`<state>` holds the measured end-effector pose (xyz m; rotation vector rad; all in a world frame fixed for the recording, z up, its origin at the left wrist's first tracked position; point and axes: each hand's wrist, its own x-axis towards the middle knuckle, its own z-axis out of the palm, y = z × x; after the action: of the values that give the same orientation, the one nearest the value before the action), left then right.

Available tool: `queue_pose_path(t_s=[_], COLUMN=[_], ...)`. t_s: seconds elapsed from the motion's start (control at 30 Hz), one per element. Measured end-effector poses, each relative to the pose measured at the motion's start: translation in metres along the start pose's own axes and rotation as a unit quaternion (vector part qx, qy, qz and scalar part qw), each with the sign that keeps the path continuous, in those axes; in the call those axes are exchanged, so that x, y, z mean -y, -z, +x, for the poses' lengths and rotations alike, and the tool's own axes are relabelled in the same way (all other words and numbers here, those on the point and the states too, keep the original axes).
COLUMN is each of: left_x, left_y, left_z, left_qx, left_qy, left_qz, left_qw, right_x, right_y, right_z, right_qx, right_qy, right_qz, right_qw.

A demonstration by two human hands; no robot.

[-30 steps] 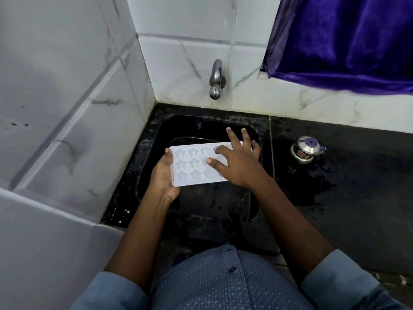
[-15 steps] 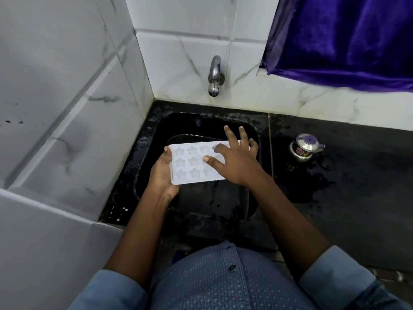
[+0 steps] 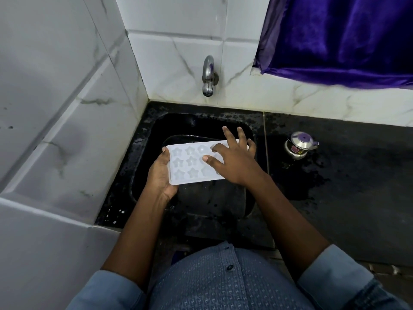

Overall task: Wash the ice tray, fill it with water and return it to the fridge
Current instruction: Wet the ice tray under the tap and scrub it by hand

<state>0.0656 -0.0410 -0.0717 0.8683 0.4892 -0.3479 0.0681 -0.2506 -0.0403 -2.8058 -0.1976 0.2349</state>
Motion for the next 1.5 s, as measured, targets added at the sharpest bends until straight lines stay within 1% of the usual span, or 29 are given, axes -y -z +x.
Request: queue_pose_path(t_s=[0.23,0.4,0.5,0.77,0.9,1.1,1.2,1.3,1.5], left_x=[0.003,0.007,0.006,0.007,0.005,0.001,0.001,0.001,0.002], left_y=[-0.003,-0.004,-0.004,-0.005,-0.011,-0.01,-0.01,-0.013,-0.011], left_z=[-0.002,-0.002,-0.001,-0.004,-0.008,-0.005,-0.005,-0.008,-0.007], left_qx=[0.007,0.0,0.013,0.07,0.068,0.044,0.038,0.046,0.034], left_qy=[-0.002,0.002,0.001,0.019,0.02,0.023,0.026,0.031,0.032], left_qz=[0.011,0.01,0.006,-0.006,-0.016,-0.022,-0.019,-0.021,-0.014], left_qw=[1.0,1.0,1.0,0.997,0.997,0.999,0.999,0.998,0.999], right_x=[-0.002,0.001,0.003,0.009,0.011,0.018,0.02,0.019,0.021], right_y=[0.002,0.0,-0.006,-0.005,-0.005,-0.011,-0.013,-0.012,-0.011], right_z=[-0.001,-0.002,-0.002,0.002,0.004,0.005,0.005,0.005,0.006], right_qx=[-0.002,-0.045,-0.038,-0.02,-0.022,-0.016,-0.026,-0.032,-0.028], right_qy=[0.0,0.022,0.046,0.04,0.034,0.036,0.037,0.03,0.032], right_qz=[0.01,0.029,0.014,-0.012,-0.019,-0.029,-0.03,-0.026,-0.027], right_qw=[1.0,0.998,0.998,0.999,0.999,0.999,0.999,0.999,0.999])
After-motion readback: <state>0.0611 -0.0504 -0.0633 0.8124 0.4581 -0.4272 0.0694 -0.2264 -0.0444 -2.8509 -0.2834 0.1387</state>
